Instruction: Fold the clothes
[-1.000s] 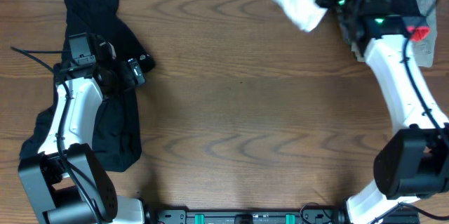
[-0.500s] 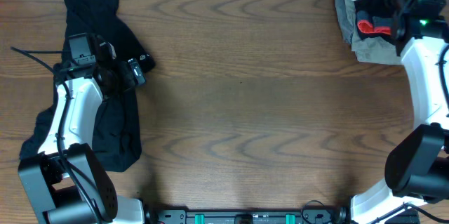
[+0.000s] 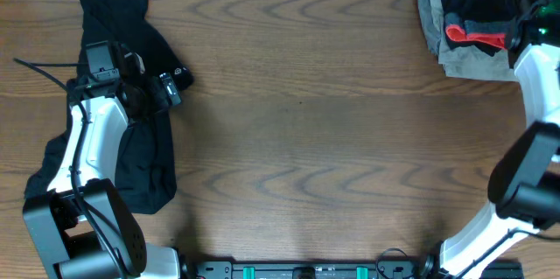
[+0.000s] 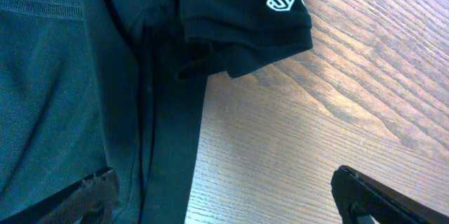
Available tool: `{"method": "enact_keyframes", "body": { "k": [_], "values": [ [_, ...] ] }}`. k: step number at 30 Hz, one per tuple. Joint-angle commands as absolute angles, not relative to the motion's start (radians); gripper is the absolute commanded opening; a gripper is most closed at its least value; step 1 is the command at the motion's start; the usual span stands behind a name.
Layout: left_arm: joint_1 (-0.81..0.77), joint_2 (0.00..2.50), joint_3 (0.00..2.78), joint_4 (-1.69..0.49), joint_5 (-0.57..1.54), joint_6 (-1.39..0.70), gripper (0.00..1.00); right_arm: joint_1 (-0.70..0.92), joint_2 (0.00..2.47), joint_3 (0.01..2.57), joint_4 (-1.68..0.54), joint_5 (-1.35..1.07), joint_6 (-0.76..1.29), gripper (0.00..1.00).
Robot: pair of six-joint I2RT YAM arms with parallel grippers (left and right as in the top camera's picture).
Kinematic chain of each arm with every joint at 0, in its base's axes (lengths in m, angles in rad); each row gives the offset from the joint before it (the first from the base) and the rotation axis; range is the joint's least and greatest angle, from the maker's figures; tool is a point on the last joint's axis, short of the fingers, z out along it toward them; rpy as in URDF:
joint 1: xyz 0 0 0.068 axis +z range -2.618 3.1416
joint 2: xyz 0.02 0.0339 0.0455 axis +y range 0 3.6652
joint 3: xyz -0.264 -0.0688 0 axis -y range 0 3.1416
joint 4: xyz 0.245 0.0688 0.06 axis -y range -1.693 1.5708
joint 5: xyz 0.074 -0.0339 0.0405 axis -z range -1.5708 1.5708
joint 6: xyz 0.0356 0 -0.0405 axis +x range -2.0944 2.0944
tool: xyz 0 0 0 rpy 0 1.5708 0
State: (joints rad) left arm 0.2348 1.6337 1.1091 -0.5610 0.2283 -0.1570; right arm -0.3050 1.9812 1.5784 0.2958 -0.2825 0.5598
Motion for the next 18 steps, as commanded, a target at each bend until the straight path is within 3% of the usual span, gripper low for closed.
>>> {"method": "enact_keyframes", "body": {
  "k": [1,18],
  "values": [
    [0.239,1.646,1.110,-0.562,0.215,-0.151,0.98,-0.311,2.034,1.604,0.316,-0.341,0.595,0.01],
    [0.239,1.646,1.110,-0.554,0.215,-0.151,0.98,-0.377,2.093,1.604,0.080,-0.341,0.587,0.01]
  ]
}}
